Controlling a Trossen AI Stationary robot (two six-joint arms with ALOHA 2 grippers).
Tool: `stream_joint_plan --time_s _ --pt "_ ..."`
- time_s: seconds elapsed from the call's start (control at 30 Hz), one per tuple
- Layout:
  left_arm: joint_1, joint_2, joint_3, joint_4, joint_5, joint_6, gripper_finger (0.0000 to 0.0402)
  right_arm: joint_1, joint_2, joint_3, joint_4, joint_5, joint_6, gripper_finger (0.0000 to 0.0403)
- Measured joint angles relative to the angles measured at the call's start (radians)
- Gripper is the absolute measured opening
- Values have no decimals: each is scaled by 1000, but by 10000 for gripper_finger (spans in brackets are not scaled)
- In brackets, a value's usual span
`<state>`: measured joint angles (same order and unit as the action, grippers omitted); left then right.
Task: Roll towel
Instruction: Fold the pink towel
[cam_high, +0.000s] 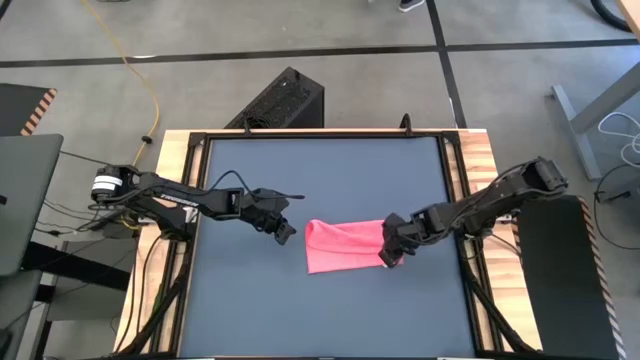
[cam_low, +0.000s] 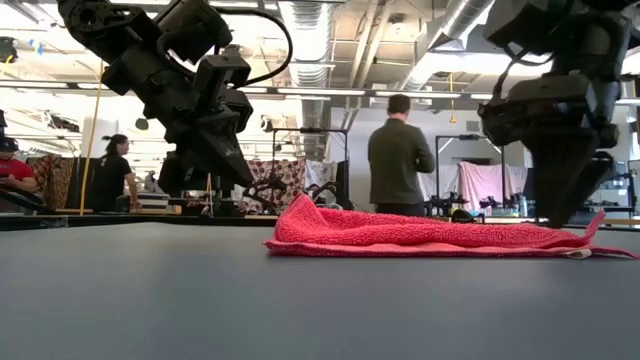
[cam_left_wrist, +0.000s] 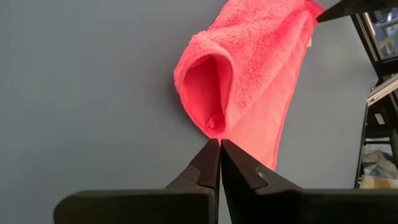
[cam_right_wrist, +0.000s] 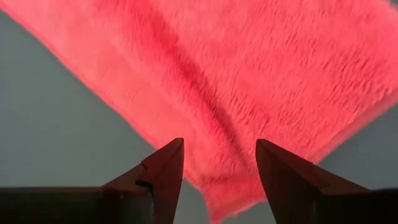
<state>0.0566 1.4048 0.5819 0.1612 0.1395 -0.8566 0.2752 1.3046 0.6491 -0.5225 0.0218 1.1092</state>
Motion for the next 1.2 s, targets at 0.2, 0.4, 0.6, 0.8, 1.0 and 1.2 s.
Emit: stream_joint_plan --time_s 0.2,0.4,0.6,0.8,1.0,1.2 --pt "0 0 0 2 3 5 0 52 -17 0 -80 25 145 224" --pt "0 0 0 8 3 14 0 67 -17 0 -61 38 232 224" --pt "0 0 0 7 3 23 0 105 -17 0 -68 60 312 224" --pt "0 0 0 5 13 36 0 165 -17 0 -69 60 411 224" --pt "0 0 0 3 12 49 0 199 -17 0 -68 80 458 224" --pt "0 0 0 6 12 49 0 194 -17 0 -68 156 465 219"
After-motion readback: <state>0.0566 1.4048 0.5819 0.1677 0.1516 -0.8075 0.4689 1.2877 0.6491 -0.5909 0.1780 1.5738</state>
